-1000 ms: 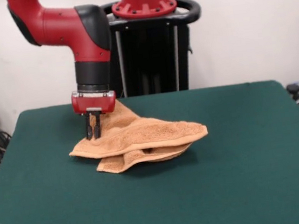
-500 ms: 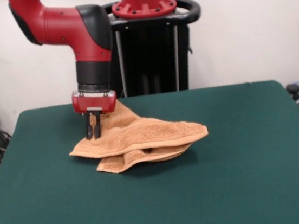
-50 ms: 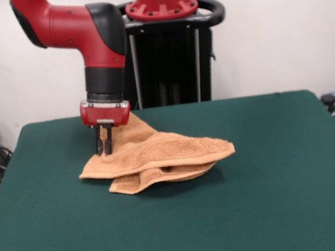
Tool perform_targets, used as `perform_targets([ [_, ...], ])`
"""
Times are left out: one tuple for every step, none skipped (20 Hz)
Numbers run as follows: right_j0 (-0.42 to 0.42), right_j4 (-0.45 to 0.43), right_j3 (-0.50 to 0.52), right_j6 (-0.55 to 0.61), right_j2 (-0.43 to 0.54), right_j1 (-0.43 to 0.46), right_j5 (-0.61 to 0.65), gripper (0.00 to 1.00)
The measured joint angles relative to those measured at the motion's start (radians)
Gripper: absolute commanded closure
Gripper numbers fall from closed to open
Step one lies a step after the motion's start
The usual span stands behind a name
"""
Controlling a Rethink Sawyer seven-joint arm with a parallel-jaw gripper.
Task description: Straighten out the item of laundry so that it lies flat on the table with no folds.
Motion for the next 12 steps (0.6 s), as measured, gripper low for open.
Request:
perform_targets([
  [0.000, 0.000, 0.002, 0.000, 0.001, -0.008, 0.008, 1.00],
  [0.000, 0.000, 0.004, 0.000, 0.001, -0.018, 0.017, 1.00],
  [0.000, 0.000, 0.006, 0.000, 0.002, -0.027, 0.027, 1.00],
  [0.000, 0.000, 0.013, 0.000, 0.003, -0.048, 0.046, 1.00],
  [0.000, 0.000, 0.020, 0.000, 0.003, -0.067, 0.064, 1.00],
  [0.000, 0.000, 0.029, 0.000, 0.005, -0.091, 0.086, 1.00],
  [0.000, 0.000, 0.035, 0.000, 0.005, -0.105, 0.100, 1.00],
  [0.000, 0.000, 0.041, 0.000, 0.006, -0.122, 0.116, 1.00],
  [0.000, 0.000, 0.047, 0.000, 0.006, -0.135, 0.127, 1.00],
  [0.000, 0.000, 0.052, 0.000, 0.007, -0.148, 0.139, 1.00],
  [0.000, 0.000, 0.062, 0.000, 0.008, -0.171, 0.159, 1.00],
  [0.000, 0.000, 0.071, 0.000, 0.010, -0.195, 0.180, 1.00],
])
